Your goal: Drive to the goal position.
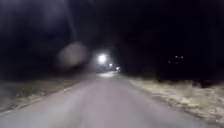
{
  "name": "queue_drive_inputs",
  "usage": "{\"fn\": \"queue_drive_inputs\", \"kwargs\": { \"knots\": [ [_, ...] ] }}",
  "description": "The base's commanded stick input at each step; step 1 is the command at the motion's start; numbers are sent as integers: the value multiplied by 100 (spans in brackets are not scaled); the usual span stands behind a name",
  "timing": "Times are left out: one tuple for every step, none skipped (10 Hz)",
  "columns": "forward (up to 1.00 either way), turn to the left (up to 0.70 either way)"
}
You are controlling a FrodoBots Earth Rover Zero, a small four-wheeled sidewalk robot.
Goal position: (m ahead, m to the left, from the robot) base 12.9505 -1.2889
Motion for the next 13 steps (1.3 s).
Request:
{"fn": "queue_drive_inputs", "kwargs": {
  "knots": [
    [100, 0],
    [100, 0],
    [100, 0],
    [100, 0],
    [100, 0],
    [100, 0],
    [100, 0],
    [100, 14],
    [100, 40],
    [100, 40],
    [100, 40],
    [100, 40],
    [100, 40]
  ]
}}
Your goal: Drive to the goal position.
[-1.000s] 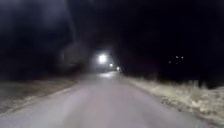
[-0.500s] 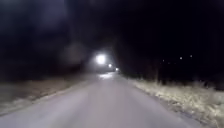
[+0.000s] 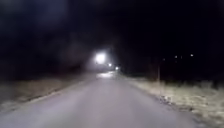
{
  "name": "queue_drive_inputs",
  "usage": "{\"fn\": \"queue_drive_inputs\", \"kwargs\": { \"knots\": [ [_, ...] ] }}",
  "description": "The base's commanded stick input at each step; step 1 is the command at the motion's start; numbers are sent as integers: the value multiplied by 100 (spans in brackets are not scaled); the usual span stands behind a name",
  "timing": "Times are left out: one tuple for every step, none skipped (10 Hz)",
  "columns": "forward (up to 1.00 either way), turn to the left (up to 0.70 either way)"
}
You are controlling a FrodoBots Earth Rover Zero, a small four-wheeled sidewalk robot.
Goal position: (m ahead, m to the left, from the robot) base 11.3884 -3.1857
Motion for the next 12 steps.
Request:
{"fn": "queue_drive_inputs", "kwargs": {
  "knots": [
    [100, 40],
    [100, 16],
    [100, 0],
    [100, 0],
    [100, 0],
    [100, 0],
    [100, 0],
    [100, 0],
    [100, 0],
    [100, 0],
    [100, 0],
    [100, 0]
  ]
}}
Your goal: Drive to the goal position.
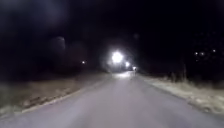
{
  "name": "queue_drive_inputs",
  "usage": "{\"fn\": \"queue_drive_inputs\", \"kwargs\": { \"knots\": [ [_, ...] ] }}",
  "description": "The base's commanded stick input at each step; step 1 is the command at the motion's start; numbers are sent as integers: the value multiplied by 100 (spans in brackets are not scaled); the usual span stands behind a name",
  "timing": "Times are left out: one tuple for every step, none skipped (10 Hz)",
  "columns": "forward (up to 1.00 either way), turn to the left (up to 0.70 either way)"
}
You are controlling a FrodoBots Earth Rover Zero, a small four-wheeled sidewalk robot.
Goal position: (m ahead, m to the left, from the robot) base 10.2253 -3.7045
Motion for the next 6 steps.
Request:
{"fn": "queue_drive_inputs", "kwargs": {
  "knots": [
    [100, 0],
    [100, 0],
    [100, 0],
    [100, 0],
    [100, 0],
    [100, 0]
  ]
}}
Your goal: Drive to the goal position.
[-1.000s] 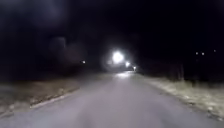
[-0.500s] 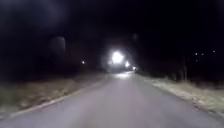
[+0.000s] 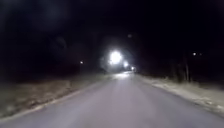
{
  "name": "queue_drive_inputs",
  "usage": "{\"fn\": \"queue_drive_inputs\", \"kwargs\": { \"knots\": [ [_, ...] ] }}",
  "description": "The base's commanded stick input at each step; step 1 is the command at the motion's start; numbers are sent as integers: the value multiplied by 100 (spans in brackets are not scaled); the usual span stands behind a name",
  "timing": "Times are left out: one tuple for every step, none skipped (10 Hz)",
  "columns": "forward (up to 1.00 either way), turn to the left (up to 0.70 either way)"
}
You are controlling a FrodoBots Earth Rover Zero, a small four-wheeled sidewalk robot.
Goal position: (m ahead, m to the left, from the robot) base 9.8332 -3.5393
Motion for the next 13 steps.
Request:
{"fn": "queue_drive_inputs", "kwargs": {
  "knots": [
    [100, 0],
    [100, 0],
    [100, 0],
    [100, 0],
    [100, 0],
    [100, 0],
    [100, 0],
    [100, 0],
    [100, 0],
    [100, 0],
    [100, 0],
    [100, 0],
    [100, 0]
  ]
}}
